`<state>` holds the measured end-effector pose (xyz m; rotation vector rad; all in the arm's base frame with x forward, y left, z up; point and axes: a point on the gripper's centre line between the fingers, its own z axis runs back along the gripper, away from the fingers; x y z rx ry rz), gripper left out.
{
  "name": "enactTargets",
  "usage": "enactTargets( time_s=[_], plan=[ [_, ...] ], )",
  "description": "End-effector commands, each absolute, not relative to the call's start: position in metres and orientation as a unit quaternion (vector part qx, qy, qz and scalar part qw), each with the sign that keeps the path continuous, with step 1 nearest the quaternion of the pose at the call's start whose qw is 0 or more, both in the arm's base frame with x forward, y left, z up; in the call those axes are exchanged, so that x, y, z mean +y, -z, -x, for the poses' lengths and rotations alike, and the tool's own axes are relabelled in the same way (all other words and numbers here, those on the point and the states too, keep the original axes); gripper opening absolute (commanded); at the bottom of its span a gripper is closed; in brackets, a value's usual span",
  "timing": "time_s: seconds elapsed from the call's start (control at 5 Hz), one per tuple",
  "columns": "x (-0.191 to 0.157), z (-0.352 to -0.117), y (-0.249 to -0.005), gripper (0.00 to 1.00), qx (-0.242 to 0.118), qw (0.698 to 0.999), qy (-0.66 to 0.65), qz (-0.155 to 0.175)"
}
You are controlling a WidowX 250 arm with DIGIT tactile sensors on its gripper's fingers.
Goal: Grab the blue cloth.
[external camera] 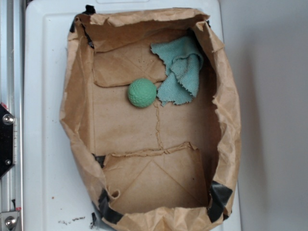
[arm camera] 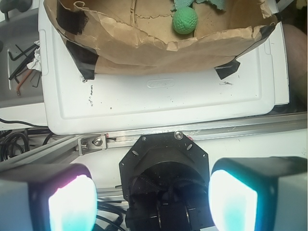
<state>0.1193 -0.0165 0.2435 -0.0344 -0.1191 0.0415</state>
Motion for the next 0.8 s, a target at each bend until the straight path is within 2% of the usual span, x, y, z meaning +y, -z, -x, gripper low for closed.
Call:
enactTargets(
  time_s=[0.0,0.4,0.6],
  plan=[
    [-0.016,-0.119,-0.244,1.00,-0.060,0.998,-0.021,0.017],
    [-0.005,-0.182,-0.229,1.00,-0.103,0.993,-0.044,0.025],
    [0.005,-0.206,-0.219,1.00,-0.125,0.991,-0.037,0.018]
  ],
)
